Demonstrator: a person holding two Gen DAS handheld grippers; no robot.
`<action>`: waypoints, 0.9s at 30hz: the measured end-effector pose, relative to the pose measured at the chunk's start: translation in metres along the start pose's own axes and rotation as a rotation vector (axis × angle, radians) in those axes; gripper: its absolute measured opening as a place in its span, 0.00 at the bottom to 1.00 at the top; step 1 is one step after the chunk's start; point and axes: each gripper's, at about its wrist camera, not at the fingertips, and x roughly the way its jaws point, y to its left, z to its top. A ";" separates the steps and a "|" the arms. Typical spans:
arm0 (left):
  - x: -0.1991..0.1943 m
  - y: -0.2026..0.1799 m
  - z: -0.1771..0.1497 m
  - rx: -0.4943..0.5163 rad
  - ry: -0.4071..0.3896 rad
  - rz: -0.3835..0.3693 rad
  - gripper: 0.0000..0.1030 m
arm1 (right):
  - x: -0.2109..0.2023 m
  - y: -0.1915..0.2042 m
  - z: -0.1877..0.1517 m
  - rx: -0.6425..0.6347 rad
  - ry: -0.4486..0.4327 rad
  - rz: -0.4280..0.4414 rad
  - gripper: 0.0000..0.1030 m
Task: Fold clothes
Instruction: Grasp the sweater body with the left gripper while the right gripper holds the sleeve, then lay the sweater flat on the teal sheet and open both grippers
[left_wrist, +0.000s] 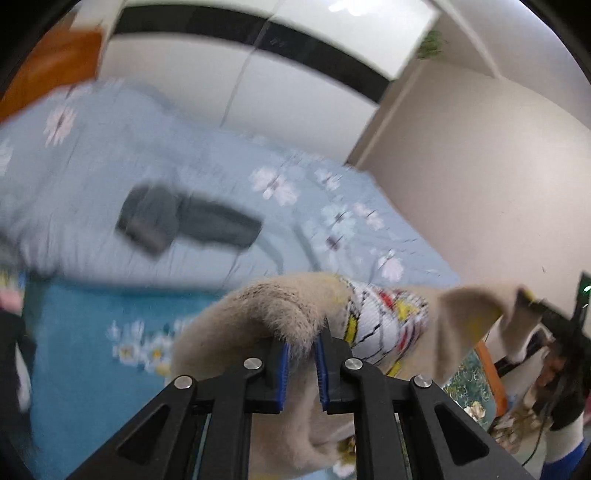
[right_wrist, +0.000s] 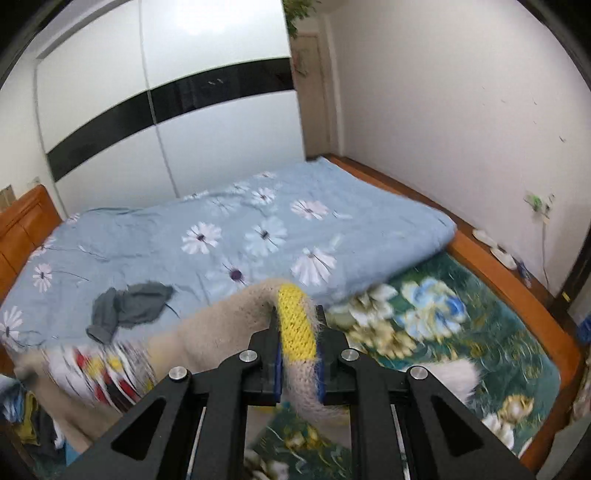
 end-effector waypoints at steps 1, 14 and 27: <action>0.002 0.014 -0.009 -0.043 0.014 0.007 0.13 | 0.002 0.010 0.005 -0.010 -0.003 0.012 0.13; -0.060 0.160 -0.142 -0.439 0.021 0.114 0.12 | 0.036 0.265 0.009 -0.324 0.015 0.280 0.13; -0.096 0.211 -0.173 -0.435 0.046 0.194 0.13 | 0.112 0.454 -0.096 -0.638 0.216 0.396 0.14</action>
